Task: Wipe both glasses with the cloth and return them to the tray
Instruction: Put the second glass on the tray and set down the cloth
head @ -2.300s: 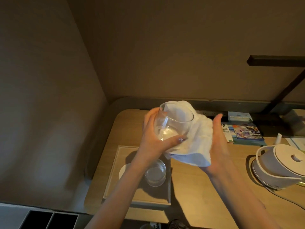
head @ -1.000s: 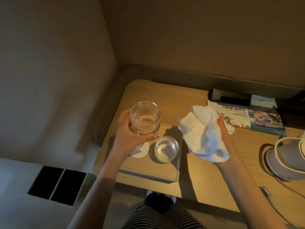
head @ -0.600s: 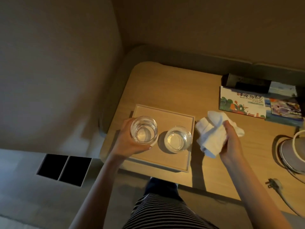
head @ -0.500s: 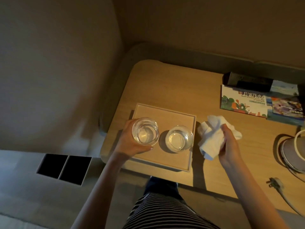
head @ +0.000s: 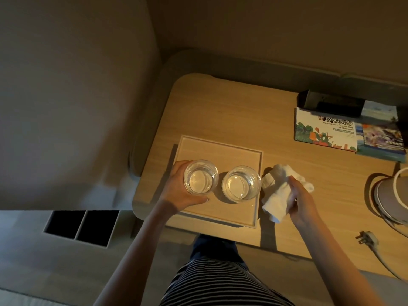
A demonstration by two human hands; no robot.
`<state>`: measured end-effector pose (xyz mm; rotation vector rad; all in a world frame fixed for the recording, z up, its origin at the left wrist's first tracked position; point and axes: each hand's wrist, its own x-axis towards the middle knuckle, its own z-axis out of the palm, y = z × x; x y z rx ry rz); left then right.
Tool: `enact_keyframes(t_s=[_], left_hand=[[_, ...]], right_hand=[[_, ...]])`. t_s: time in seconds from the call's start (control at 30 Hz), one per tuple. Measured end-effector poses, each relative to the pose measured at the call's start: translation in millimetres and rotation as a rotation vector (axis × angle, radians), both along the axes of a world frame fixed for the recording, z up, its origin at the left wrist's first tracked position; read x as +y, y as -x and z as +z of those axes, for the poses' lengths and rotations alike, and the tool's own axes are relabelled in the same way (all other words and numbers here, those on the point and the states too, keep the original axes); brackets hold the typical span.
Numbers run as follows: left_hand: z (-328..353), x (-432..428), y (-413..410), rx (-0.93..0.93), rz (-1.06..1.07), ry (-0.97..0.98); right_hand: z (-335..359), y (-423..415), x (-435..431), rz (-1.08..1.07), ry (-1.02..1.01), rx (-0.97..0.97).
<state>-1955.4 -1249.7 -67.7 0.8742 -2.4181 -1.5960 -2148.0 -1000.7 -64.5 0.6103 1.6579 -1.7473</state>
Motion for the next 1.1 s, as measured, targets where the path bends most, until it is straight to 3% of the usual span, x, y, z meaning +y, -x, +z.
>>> enact_keyframes(t_s=[0.4, 0.7, 0.97, 1.1], left_hand=[[-2.0, -5.9, 1.5, 0.057, -0.040, -0.063], [-1.8, -8.6, -0.7, 0.008, -0.057, -0.130], [0.4, -9.4, -0.7, -0.028, -0.048, -0.143], [4.7, -8.3, -0.2, -0.055, -0.031, -0.179]], right_hand=[[6.5, -2.1, 5.0, 0.027, 0.002, 0.001], [17.7, 4.9, 27.0, 0.068, -0.123, 0.023], [41.7, 25.0, 39.3, 0.241, -0.328, 0.245], [71.0, 37.5, 32.4, 0.370, -0.555, 0.610]])
